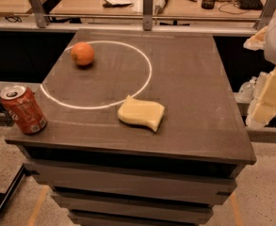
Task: Pick orange
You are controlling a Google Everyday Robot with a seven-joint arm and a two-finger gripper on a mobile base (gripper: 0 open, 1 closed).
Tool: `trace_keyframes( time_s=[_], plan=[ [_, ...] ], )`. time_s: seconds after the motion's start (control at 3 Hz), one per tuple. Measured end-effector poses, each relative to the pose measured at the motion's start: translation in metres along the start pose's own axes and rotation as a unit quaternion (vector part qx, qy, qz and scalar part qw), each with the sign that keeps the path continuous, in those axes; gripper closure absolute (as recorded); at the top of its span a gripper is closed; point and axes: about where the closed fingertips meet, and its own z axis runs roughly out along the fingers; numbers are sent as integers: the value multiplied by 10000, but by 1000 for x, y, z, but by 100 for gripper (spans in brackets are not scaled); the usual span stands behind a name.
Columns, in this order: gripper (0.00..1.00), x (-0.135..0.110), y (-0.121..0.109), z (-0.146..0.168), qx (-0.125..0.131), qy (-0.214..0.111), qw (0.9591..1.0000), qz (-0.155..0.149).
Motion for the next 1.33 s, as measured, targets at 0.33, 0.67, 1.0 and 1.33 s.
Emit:
trace_keyframes(
  time_s=[0.33,0.67,1.0,1.33],
  plan=[
    [0,0,0,0,1,0,10000,0],
    [0,-35,-22,20,-143,-434,9985,-317],
    [0,-71,-49,36,-85,-902,9944,-537],
    [0,-113,-80,57,105,-1462,9875,-579]
  ],
)
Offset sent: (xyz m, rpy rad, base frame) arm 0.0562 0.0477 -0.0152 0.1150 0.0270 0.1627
